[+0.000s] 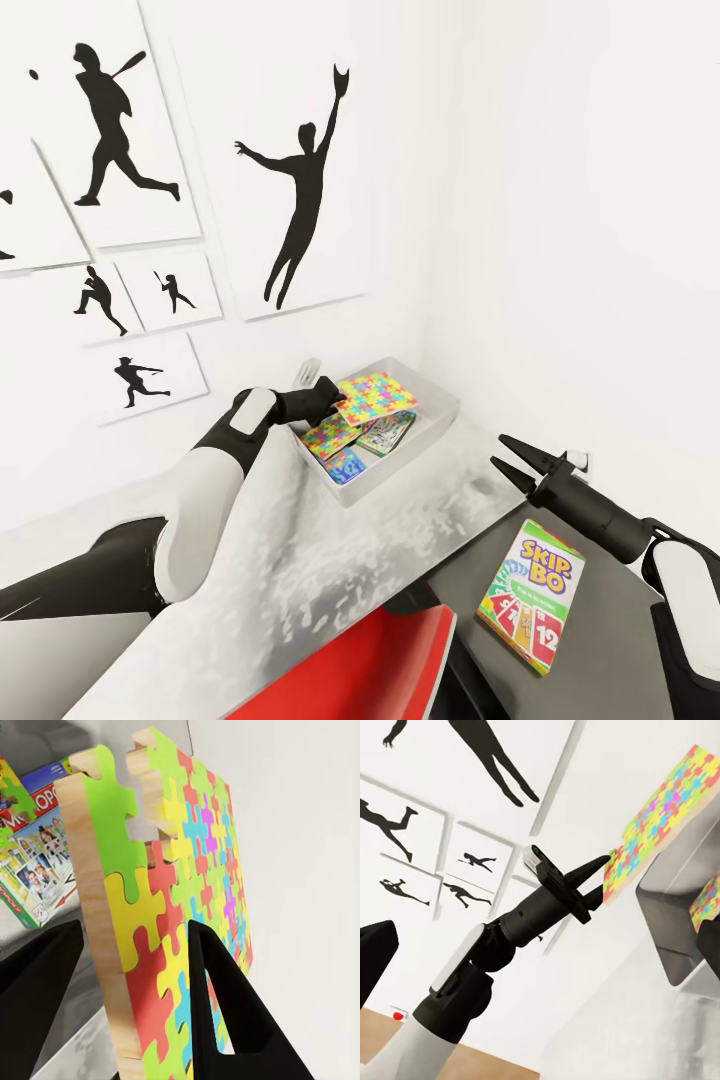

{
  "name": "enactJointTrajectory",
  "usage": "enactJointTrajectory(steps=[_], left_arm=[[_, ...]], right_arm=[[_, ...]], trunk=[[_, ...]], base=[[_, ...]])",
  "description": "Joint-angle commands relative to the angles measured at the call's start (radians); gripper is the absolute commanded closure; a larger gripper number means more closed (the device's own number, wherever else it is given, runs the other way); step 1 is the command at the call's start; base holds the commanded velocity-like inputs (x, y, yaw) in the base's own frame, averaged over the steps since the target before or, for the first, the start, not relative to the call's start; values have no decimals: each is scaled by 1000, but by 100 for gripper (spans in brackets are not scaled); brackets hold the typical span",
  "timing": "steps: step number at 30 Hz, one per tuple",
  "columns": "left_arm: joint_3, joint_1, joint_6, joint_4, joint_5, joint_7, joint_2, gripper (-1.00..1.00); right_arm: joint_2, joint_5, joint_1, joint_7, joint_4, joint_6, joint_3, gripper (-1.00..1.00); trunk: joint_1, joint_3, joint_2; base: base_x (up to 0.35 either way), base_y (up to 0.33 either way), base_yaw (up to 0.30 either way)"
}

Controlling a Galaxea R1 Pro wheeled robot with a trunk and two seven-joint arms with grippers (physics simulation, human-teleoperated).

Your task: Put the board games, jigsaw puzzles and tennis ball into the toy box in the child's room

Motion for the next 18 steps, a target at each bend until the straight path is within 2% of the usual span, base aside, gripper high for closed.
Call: enactJointTrajectory(steps=[1,9,15,18], left_arm=[[8,-1,6,0,-5,-3,-1,100],[8,-19,9,0,-5,0,-1,100],[8,-27,3,0,-5,5,-1,100],[8,-27,-1,0,-5,35,-1,100]], right_arm=[[0,7,-1,8,0,4,-1,-100],[-1,8,-1,9,0,4,-2,-100],[-1,7,-1,10,1,4,-26,-100],[-1,7,-1,10,1,4,-29,-100]], trunk=[[1,-2,-2],[1,-2,-2],[1,-2,-2],[1,-2,-2]], base=[[0,0,0],[0,0,0],[0,0,0],[0,0,0]])
